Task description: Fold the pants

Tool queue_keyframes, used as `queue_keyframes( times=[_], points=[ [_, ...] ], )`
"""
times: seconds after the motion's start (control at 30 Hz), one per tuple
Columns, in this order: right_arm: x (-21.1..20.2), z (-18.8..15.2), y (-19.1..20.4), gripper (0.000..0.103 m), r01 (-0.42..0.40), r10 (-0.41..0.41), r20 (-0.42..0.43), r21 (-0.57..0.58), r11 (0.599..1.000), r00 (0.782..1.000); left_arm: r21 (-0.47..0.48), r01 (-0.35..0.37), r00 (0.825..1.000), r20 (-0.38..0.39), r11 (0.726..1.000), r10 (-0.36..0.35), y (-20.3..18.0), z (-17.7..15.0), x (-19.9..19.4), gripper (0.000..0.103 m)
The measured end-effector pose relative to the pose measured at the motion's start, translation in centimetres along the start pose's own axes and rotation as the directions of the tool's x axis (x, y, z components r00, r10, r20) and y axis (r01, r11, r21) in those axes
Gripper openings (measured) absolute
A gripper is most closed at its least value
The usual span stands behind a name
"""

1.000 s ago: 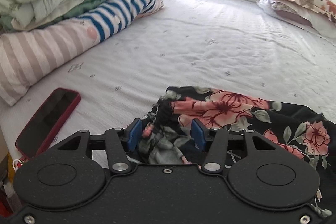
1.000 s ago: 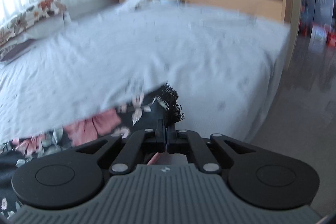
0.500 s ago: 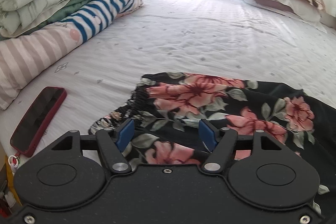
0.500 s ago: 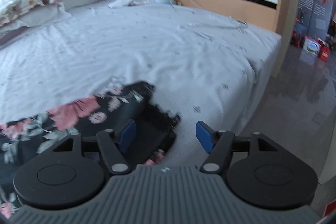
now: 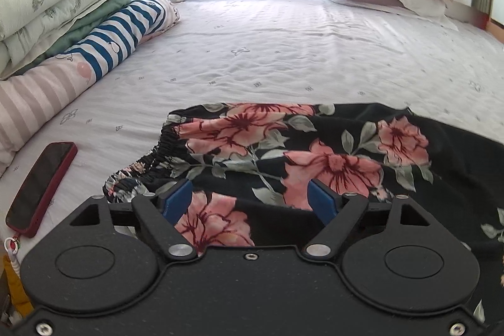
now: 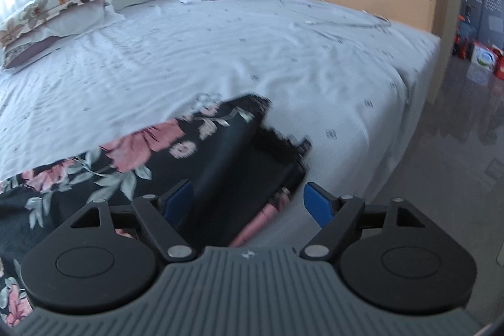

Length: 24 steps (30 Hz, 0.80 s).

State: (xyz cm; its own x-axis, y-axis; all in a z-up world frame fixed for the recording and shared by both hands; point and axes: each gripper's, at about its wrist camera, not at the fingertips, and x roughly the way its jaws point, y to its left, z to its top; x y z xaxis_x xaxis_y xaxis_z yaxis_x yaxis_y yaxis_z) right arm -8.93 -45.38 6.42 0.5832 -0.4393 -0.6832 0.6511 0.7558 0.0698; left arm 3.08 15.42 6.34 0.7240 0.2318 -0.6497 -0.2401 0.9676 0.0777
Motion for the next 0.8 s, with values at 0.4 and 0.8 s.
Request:
queue_keyframes(
  times=[0.4,0.8],
  points=[
    [2.0,-0.8,-0.9,0.085,-0.044,0.045,-0.006,0.032,0.998,0.999,-0.041,-0.075,0.992,-0.106,0.996,0.071,1.3,-2.5,2.8,0.081],
    [1.7,-0.6,-1.8,0.049,-0.080,0.077,0.043,0.054,0.995,0.996,-0.029,-0.087,0.992,-0.094,0.996,0.084,0.5,-2.2,2.9,0.081]
  ],
)
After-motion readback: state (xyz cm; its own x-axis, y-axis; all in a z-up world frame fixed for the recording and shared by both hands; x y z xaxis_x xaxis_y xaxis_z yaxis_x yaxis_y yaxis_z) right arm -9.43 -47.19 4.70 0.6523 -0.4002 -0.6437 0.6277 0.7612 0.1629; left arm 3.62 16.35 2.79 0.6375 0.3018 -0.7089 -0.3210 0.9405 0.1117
